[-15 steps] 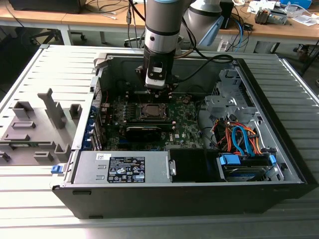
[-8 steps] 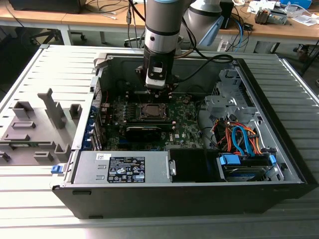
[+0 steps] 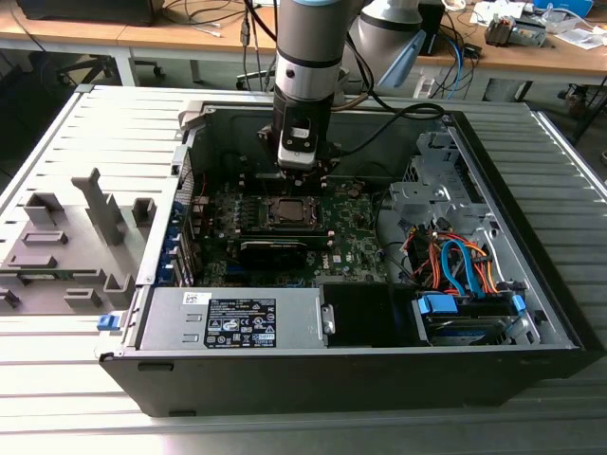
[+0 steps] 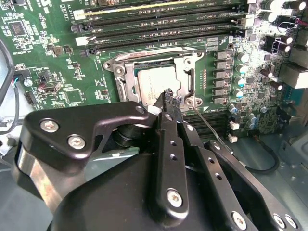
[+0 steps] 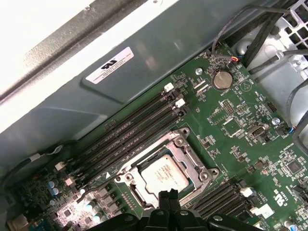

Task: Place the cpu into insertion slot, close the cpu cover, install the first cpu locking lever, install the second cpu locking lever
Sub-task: 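Install the first cpu locking lever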

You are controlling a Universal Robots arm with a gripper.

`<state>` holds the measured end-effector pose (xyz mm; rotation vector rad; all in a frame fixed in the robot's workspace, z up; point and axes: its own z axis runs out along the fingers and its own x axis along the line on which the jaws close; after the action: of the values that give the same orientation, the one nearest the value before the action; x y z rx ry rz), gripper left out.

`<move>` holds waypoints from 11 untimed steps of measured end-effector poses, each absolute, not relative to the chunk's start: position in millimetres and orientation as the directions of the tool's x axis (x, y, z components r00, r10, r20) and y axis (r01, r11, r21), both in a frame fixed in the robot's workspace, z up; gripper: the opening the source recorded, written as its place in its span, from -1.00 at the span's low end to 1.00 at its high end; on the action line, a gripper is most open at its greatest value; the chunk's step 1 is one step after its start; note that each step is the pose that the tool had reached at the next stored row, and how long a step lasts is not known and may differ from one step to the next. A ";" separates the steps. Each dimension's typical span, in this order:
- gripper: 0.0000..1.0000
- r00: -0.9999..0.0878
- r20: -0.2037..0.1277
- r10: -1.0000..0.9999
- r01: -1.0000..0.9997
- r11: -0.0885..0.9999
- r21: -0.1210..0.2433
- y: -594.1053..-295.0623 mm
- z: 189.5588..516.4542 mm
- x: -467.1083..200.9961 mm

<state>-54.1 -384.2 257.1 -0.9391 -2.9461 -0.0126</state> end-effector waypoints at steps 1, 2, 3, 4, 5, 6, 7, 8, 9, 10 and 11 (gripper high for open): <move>-0.79 -0.816 0.050 0.577 0.577 0.817 -0.007 -384.2 257.1 -54.1; -0.79 -0.816 0.050 0.576 0.576 0.817 -0.007 -384.2 257.1 -54.1; -0.79 -0.817 0.050 0.575 0.575 0.818 -0.007 -384.2 257.1 -54.1; -0.79 -0.817 0.050 0.574 0.575 0.818 -0.007 -384.2 257.1 -54.1; -0.79 -0.818 0.050 0.574 0.574 0.819 -0.007 -384.2 257.1 -54.1; -0.79 -0.818 0.050 0.573 0.573 0.819 -0.007 -384.2 257.1 -54.1; -0.79 -0.819 0.050 0.572 0.573 0.820 -0.007 -384.2 257.1 -54.1; -0.79 -0.819 0.050 0.571 0.572 0.820 -0.007 -384.2 257.1 -54.1; -0.79 -0.820 0.050 0.571 0.571 0.821 -0.007 -384.2 257.1 -54.1; -0.79 -0.820 0.050 0.570 0.570 0.821 -0.007 -384.2 257.1 -54.1; -0.79 -0.821 0.050 0.569 0.569 0.822 -0.007 -384.2 257.1 -54.1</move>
<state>-54.1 -384.2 257.1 -0.9226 -2.9512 -0.0121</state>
